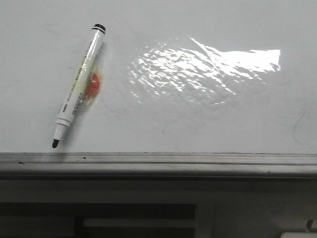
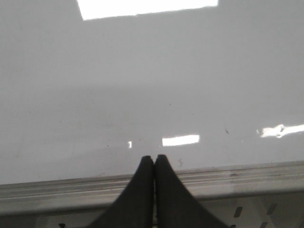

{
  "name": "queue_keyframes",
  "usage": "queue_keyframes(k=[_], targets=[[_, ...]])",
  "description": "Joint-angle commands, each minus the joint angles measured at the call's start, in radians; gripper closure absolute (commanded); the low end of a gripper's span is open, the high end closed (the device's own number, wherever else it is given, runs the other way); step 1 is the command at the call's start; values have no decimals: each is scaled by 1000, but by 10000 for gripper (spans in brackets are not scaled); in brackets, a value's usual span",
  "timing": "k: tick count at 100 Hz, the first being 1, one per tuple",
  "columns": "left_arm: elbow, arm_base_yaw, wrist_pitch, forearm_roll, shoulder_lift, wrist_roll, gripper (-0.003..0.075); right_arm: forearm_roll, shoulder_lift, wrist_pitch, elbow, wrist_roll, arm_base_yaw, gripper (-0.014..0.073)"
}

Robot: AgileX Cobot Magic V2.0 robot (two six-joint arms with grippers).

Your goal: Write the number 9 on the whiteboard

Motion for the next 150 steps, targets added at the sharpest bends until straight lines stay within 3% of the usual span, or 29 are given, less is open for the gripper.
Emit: queue_keyframes(k=[1,52,61,94,150], targets=[[20,-4,-56,-2,-28,-12,741,-14,-17,-24,28,-8,-6,655],[20,-4,-56,-2,-28,-12,741,-14,-17,-24,28,-8,-6,655],[20,-4,-58,60,-28,-12,741,-14,-17,-24,28,-8,-6,655],[20,-4,-257,74,-28,-12,741,-34,-17,-26,28,-8,-6,655],[20,-2,-254,72,-28,-12,741,-34,-15,-77,28,-8,-6,655]])
